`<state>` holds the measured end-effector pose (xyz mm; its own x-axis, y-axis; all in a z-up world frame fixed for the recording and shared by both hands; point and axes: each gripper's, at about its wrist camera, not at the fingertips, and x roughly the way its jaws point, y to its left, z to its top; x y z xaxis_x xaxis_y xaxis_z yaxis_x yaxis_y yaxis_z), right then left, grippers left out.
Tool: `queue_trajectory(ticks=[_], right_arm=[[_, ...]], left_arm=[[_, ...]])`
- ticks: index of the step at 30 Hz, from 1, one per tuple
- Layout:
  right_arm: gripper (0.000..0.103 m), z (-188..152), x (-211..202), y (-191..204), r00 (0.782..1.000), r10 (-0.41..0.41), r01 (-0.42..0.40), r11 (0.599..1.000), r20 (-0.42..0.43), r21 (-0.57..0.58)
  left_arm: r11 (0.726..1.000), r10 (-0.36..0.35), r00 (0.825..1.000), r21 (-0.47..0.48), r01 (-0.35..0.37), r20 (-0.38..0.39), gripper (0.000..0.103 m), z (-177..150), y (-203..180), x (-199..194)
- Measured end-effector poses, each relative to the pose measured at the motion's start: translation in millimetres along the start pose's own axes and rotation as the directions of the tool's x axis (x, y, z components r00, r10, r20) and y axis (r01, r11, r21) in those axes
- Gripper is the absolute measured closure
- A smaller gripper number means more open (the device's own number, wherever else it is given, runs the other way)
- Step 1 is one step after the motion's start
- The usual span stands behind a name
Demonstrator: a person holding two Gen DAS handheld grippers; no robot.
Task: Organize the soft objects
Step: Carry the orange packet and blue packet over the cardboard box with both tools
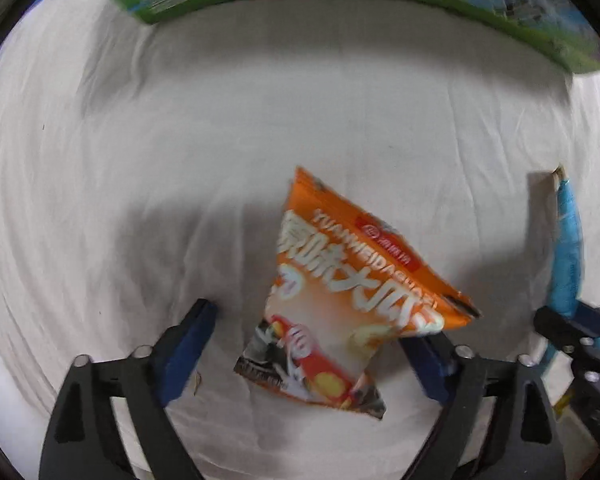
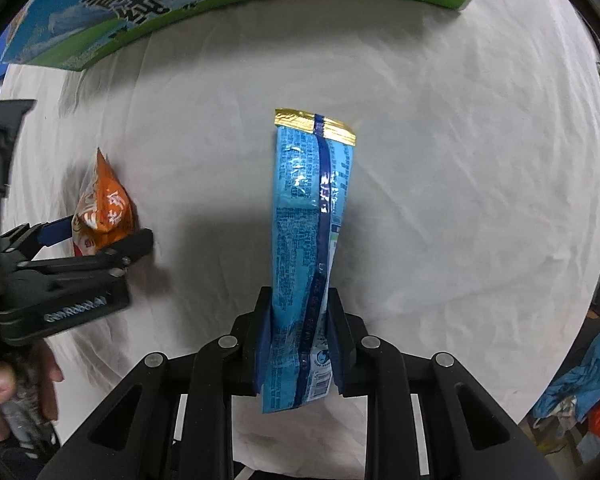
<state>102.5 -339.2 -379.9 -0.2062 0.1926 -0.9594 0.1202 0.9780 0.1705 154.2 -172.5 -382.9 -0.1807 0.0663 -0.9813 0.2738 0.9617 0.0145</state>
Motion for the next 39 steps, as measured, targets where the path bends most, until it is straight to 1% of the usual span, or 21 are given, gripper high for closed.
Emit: queue_trajectory(ticks=[1,3,5,7,9,12,13,14,15,16,17,19,20,23,26,27,30,31,34,36,39], right_arm=[[0.077,-0.8,-1.9,-1.5,1.0,0.001,-0.001,1.0,0.004,0.006],[0.077,-1.7,-3.5,-4.2,1.0,0.003,-0.003,1.0,0.011,0.013],[0.077,-1.7,-7.3,-7.4,1.0,0.006,-0.007,1.0,0.019,0.022],[0.077,-2.1,-9.0,-8.6,1.0,0.009,-0.01,1.0,0.022,0.027],[0.077,-2.6,-9.6,-9.2,1.0,0.014,-0.015,0.999,0.022,0.028],[0.077,-3.5,-10.3,-9.0,1.0,0.017,-0.018,0.999,0.023,0.031],[0.077,-4.4,-12.1,-10.5,1.0,0.02,-0.021,0.999,0.022,0.031],[0.077,-5.5,-12.7,-12.1,1.0,0.021,-0.022,0.999,0.022,0.031],[0.076,-5.7,-12.7,-12.4,1.0,0.021,-0.021,0.999,0.021,0.031],[0.076,-6.3,-11.1,-12.4,1.0,0.02,-0.021,0.999,0.02,0.03],[0.077,-5.2,-10.8,-13.0,1.0,0.019,-0.02,0.999,0.018,0.029],[0.077,-3.5,-11.0,-14.5,1.0,0.019,-0.019,0.999,0.016,0.033],[0.077,-3.2,-10.8,-14.7,1.0,0.018,-0.019,0.999,0.017,0.035],[0.077,-4.7,-13.6,-13.0,1.0,0.009,-0.009,1.0,0.024,0.03],[0.078,-5.4,-19.0,-9.5,0.999,0.016,-0.017,1.0,0.029,0.021],[0.078,-5.2,-21.3,-9.5,0.999,0.016,-0.016,1.0,0.033,0.02],[0.079,-5.1,-31.8,-7.4,0.998,0.031,-0.031,0.999,0.046,0.007],[0.079,-5.4,-36.4,-6.2,0.995,0.063,-0.064,0.998,0.078,0.011],[0.08,-6.6,-54.5,-2.0,0.99,0.094,-0.094,0.996,0.104,-0.006],[0.081,-7.3,-73.1,1.4,0.984,0.12,-0.118,0.993,0.132,-0.022],[0.081,-7.1,-104.8,4.5,0.972,0.154,-0.148,0.988,0.18,-0.048]], left_arm=[[1.0,-0.007,1.0,-0.01,0.007,0.012,0.0,-0.2,-0.7,1.4],[0.998,-0.025,0.999,-0.051,0.027,0.046,0.0,-2.2,4.6,2.5],[0.998,-0.024,0.998,-0.061,0.028,0.058,0.0,-4.0,5.9,2.0],[0.997,-0.03,0.999,-0.073,0.033,0.044,0.0,-3.0,6.0,2.4],[0.998,-0.033,0.999,-0.06,0.035,0.019,0.0,-9.0,13.6,3.4],[0.996,-0.047,0.999,-0.08,0.047,-0.005,0.002,6.9,29.5,-0.5],[0.995,-0.045,0.999,-0.086,0.045,-0.001,0.01,13.3,42.2,-3.0],[0.995,-0.043,0.999,-0.087,0.044,0.01,0.022,16.3,54.0,-7.9],[0.995,-0.045,0.999,-0.084,0.046,0.021,0.029,14.7,55.8,-12.8],[0.995,-0.053,0.998,-0.081,0.055,0.028,0.047,10.8,57.5,-17.2],[0.995,-0.065,0.997,-0.076,0.067,0.032,0.058,9.7,58.1,-20.7],[0.993,-0.093,0.995,-0.068,0.095,0.037,0.06,8.5,59.1,-25.4],[0.993,-0.093,0.995,-0.066,0.096,0.041,0.062,8.3,59.8,-27.1],[0.993,-0.097,0.994,-0.062,0.1,0.057,0.062,3.7,61.5,-31.7],[0.99,-0.117,0.989,-0.064,0.123,0.086,0.063,-0.2,59.3,-54.9],[0.99,-0.12,0.988,-0.062,0.126,0.096,0.063,-7.9,60.7,-64.9],[0.989,-0.129,0.982,-0.054,0.138,0.139,0.064,-11.2,62.1,-89.5],[0.988,-0.135,0.978,-0.051,0.144,0.156,0.064,-13.4,62.6,-98.1],[0.986,-0.156,0.966,-0.032,0.166,0.208,0.065,-17.8,61.9,-129.4],[0.984,-0.167,0.956,-0.022,0.177,0.24,0.065,-28.9,62.4,-149.8],[0.979,-0.19,0.94,-0.012,0.201,0.284,0.065,-34.2,69.6,-177.7]])
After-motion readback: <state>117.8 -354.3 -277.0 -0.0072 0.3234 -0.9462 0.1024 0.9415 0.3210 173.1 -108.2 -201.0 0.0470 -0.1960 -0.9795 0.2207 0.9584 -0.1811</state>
